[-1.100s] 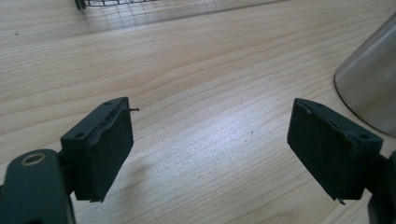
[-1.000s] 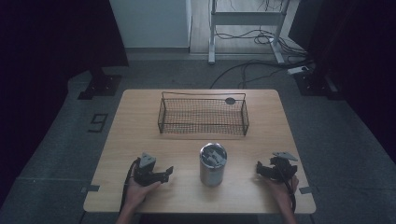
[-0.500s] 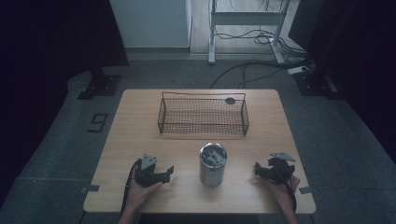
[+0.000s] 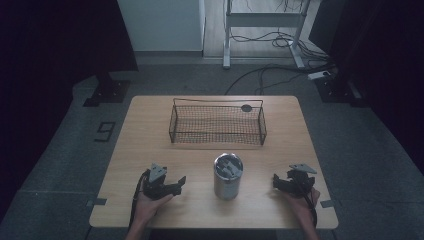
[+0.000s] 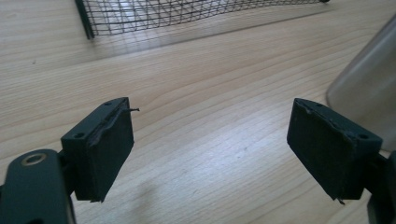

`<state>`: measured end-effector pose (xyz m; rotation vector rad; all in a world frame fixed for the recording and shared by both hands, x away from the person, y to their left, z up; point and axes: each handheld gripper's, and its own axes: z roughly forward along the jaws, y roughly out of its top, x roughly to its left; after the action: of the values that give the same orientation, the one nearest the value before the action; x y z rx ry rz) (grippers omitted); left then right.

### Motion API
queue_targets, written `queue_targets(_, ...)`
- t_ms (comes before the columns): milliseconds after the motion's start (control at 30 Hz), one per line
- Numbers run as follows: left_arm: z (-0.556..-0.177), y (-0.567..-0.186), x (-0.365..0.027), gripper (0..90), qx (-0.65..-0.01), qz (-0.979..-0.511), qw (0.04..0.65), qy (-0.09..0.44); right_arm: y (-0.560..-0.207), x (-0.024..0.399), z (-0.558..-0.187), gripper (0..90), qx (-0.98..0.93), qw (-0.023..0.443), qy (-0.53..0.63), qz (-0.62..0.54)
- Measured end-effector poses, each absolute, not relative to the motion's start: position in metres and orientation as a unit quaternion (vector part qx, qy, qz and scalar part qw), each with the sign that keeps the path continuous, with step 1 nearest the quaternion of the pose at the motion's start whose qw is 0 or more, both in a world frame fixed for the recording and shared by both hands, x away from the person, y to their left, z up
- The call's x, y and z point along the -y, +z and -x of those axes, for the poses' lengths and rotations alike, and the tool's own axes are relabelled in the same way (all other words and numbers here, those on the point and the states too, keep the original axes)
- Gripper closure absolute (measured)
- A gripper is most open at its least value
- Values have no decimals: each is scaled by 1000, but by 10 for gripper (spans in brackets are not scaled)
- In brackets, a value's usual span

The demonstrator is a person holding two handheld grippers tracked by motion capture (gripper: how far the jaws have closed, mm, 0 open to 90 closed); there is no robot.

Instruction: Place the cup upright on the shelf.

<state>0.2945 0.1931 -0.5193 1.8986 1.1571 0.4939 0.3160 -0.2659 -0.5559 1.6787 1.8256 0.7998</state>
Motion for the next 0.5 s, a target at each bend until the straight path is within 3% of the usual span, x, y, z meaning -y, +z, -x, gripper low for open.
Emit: queue_targets(500, -286, -492, -180, 144, -432, -760, 453, 178, -555, 267, -315, 101, -679, 264, 300, -615)
